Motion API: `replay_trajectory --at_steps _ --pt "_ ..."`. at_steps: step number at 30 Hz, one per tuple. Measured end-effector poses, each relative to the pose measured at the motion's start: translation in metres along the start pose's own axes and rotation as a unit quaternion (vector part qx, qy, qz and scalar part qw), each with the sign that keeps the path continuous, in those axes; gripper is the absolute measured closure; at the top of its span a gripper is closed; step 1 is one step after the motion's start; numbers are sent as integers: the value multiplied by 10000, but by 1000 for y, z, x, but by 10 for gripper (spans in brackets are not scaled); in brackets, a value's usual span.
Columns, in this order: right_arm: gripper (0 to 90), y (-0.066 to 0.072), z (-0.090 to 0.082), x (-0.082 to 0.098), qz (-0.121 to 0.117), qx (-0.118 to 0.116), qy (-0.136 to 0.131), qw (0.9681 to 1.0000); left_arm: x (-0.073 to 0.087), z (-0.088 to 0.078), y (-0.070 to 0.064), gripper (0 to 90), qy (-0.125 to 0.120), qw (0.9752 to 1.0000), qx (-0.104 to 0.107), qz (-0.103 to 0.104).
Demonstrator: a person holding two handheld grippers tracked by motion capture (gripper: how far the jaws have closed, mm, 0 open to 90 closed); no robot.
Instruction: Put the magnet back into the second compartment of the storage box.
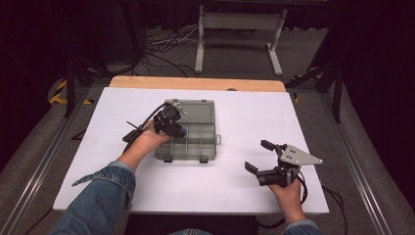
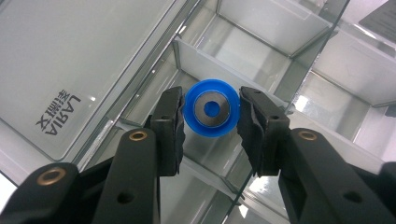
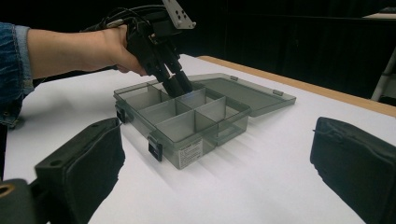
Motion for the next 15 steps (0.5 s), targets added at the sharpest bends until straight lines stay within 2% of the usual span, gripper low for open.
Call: replay_trajectory --at_steps 4,7,15 --pt "32 -1 0 0 -5 5 -23 10000 -1 -2 1 598 -41 10000 -16 27" --pt "32 -1 1 0 1 -8 -23 10000 -1 -5 0 579 -111 9999 21 -38" --pt "32 0 2 -1 -20 -31 -15 10000 -3 -19 -3 437 -275 9996 -50 -14"
Point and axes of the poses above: each handheld gripper's, and its own axes: z roughly forward along the jaws, x roughly out of its underside, y roughly to its left, the point moved 9 cm from there along z, roughly forward along the jaws, and after that the axes turned 3 degrees about -y, right-handed, at the moved point
